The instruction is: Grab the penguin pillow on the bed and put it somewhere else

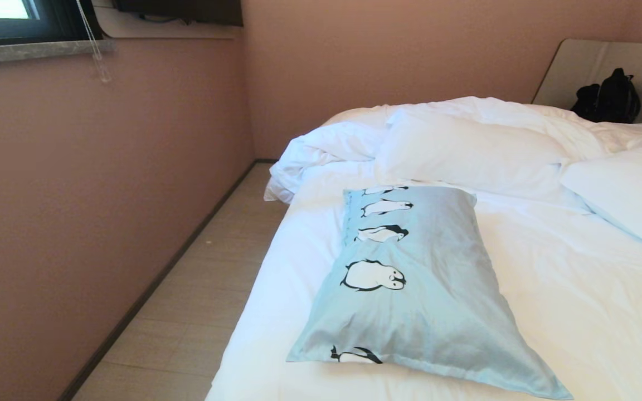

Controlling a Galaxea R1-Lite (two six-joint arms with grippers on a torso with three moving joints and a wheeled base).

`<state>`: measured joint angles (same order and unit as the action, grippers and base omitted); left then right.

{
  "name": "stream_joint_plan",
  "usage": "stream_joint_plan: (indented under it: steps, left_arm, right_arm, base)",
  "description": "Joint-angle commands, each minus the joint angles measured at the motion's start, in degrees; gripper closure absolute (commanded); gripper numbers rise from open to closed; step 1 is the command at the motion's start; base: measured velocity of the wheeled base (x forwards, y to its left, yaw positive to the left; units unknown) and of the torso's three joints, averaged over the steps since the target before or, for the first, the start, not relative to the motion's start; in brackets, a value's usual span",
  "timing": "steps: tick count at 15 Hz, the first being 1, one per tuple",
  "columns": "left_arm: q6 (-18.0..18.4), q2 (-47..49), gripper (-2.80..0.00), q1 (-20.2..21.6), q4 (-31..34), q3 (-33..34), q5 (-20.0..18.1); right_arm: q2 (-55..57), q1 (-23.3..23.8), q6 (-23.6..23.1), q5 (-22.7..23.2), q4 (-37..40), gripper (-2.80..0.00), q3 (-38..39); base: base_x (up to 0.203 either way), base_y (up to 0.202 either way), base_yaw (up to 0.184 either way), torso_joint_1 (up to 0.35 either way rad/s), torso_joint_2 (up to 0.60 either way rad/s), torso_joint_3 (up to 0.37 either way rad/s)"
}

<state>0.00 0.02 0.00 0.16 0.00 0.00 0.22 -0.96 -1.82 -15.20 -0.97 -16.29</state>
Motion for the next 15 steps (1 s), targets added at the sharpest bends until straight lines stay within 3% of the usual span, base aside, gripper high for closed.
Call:
stream_joint_plan:
  steps: [1, 5, 15]
  left_arm:
    - [0.00, -0.02, 0.00, 0.00, 0.02, 0.00, 0.00]
    - [0.00, -0.02, 0.00, 0.00, 0.02, 0.00, 0.00]
    - [0.00, -0.02, 0.00, 0.00, 0.02, 0.00, 0.00]
  right_arm:
    - [-0.22, 0.00, 4.15, 17.77, 5.24, 0.00, 4.05]
    - [-0.22, 0.00, -2.35, 15.97, -1.77, 0.00, 11.64]
    - [-0.22, 0.00, -2.13, 15.82, -1.33, 0.00, 16.20]
  base:
    - [0.000, 0.000, 0.000, 0.000, 0.00, 0.000]
    - [0.000, 0.000, 0.000, 0.000, 0.00, 0.000]
    - [0.000, 0.000, 0.000, 0.000, 0.00, 0.000]
